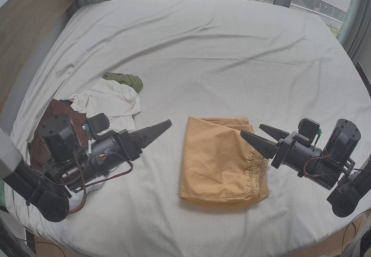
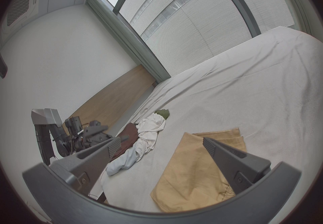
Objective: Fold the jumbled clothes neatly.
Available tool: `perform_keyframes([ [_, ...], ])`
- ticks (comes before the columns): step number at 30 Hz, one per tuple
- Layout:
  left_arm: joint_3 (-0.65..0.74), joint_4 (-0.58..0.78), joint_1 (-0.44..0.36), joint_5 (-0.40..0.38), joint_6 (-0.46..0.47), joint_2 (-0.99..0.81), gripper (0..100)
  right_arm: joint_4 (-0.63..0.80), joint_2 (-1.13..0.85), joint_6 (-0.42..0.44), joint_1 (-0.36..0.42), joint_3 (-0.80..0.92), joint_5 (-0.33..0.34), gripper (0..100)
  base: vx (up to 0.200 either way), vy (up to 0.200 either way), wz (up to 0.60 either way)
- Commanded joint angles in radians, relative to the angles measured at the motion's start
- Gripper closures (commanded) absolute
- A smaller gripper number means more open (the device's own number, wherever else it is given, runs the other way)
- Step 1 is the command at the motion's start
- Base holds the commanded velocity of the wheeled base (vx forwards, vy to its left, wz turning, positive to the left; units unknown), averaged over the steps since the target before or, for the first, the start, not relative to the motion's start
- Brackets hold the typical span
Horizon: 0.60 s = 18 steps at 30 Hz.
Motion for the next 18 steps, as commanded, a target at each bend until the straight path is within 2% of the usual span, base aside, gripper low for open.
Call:
perform_keyframes([
  [1,0.037,-0.001,0.028,-0.027,0.004,-0.116,0,-0.017,0.041,0.001,0.001,-0.01,0.066,0,0.0,0.0,0.0],
  [5,0.057,-0.002,0.028,-0.029,0.014,-0.118,0,-0.029,0.045,0.009,-0.038,-0.006,0.092,0,0.0,0.0,0.0],
  [13,0.083,0.001,0.033,-0.027,0.023,-0.093,0,-0.021,0.098,0.003,-0.089,-0.001,0.083,0,0.0,0.0,0.0],
  [16,0.115,-0.01,0.055,-0.026,0.092,-0.006,0,-0.017,0.154,-0.013,-0.14,0.013,0.081,0,0.0,0.0,0.0],
  [18,0.151,-0.064,0.097,-0.029,0.216,0.093,0,-0.02,0.22,-0.054,-0.187,0.031,0.081,0,0.0,0.0,0.0],
])
